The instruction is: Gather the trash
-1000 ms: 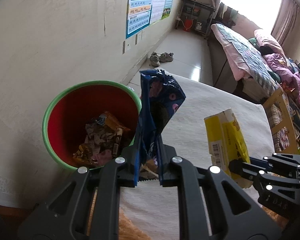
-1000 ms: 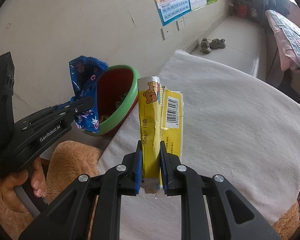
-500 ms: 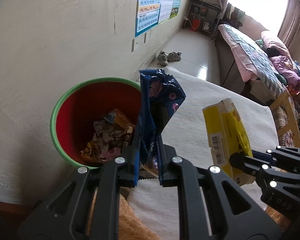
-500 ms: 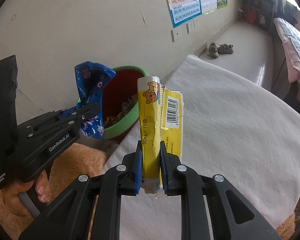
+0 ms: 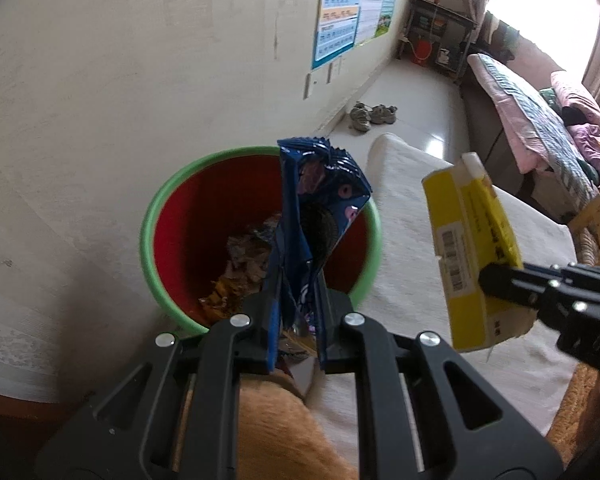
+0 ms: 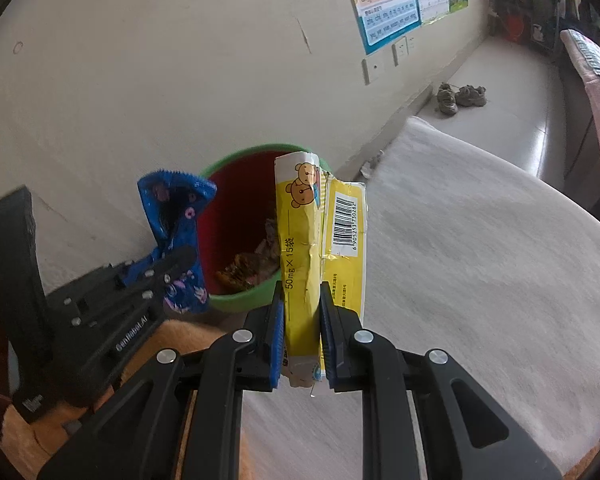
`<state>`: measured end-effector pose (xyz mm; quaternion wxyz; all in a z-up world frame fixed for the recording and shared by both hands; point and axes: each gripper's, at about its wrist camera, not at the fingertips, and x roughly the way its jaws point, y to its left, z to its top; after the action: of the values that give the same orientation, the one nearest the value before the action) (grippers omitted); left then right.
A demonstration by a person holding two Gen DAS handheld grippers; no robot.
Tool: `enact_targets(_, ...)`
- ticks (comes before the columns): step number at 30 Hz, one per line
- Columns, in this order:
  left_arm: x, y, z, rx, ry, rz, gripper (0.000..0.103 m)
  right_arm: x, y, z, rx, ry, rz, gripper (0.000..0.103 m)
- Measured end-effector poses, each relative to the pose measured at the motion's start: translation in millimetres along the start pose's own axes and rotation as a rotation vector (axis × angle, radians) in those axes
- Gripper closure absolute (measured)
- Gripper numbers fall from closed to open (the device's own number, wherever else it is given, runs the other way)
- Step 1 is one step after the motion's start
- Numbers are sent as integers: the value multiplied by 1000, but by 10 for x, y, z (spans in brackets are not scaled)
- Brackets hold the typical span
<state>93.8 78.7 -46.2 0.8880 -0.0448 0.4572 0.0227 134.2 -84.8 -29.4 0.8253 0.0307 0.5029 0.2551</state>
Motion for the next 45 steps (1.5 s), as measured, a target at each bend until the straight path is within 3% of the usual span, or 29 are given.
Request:
enact_targets(14,309,236,78,-26,48,28,90,274,105,215,2,34,30,87)
enact_targets(26,545,357,148,-28,80,70,89,318,368,575,-47,-21,58,84)
enact_targets(27,559,374,158,-31,80,84,85,315,382,593,-50,-37,54,79)
enact_targets(28,565,378,173,-33,77,94,72,304,390,606,-53,-52,45,71)
enact_targets(29,557,389,184,-38,64,105,58,290,387,611,-54,-67,37,52)
enact_targets(30,542,399,205,-43,48,111,53,258,383,614,-56,-93,27,47)
enact_targets(35,446,384,217,-73,16,111,38,86,266,518,-76,-139,-12,45)
enact_targets(45,-155,-154,205,-128,-169,-97,10,-838,-296,-260,-23,-337,-196,7)
